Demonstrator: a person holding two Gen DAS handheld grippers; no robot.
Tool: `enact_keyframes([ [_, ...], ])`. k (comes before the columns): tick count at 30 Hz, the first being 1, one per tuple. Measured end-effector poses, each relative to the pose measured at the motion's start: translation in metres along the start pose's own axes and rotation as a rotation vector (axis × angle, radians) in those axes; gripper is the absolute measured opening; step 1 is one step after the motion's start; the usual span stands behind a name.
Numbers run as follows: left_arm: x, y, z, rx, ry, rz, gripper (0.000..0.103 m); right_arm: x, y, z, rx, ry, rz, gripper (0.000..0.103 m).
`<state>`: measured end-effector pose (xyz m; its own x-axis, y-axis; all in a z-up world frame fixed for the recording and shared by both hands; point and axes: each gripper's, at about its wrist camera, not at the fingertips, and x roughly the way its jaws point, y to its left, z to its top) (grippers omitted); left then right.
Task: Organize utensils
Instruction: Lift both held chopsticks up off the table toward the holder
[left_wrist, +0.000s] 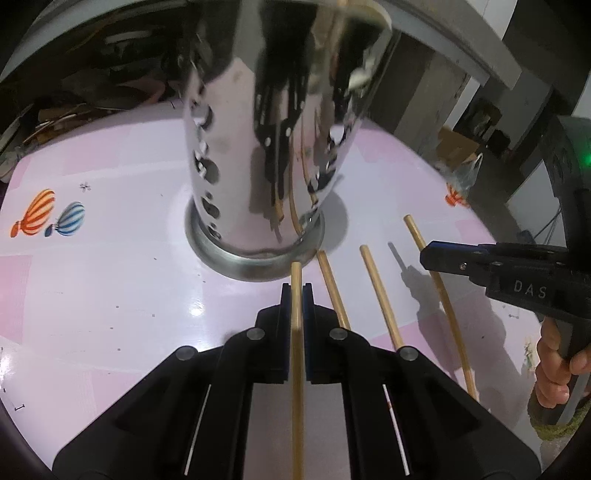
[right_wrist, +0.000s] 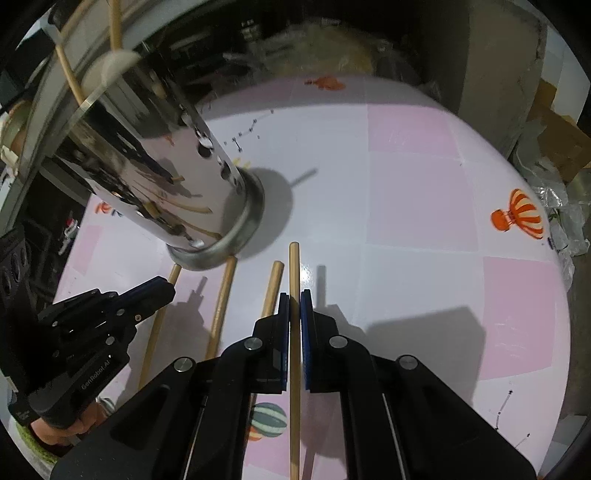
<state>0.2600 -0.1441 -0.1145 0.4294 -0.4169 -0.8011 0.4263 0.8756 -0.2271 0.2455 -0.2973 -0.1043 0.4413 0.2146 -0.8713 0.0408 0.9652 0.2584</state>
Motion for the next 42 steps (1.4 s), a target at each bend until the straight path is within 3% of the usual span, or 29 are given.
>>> enact_keyframes([
  [9, -0.055, 0.000, 0.002, 0.005, -0.117, -0.063, 0.005, -0.047, 0.007, 0.005, -0.023, -0.096, 0.015, 0.006],
  [25, -0.167, -0.004, -0.024, 0.061, -0.347, -0.102, 0.005, -0.115, 0.026, -0.006, -0.089, -0.230, 0.021, 0.006],
  [35, -0.208, -0.007, -0.015, 0.069, -0.445, -0.101, 0.004, -0.150, 0.040, -0.001, -0.129, -0.305, 0.020, 0.006],
  [42, -0.224, -0.011, -0.001, 0.078, -0.472, -0.111, 0.004, -0.168, 0.049, 0.008, -0.157, -0.339, 0.024, 0.006],
])
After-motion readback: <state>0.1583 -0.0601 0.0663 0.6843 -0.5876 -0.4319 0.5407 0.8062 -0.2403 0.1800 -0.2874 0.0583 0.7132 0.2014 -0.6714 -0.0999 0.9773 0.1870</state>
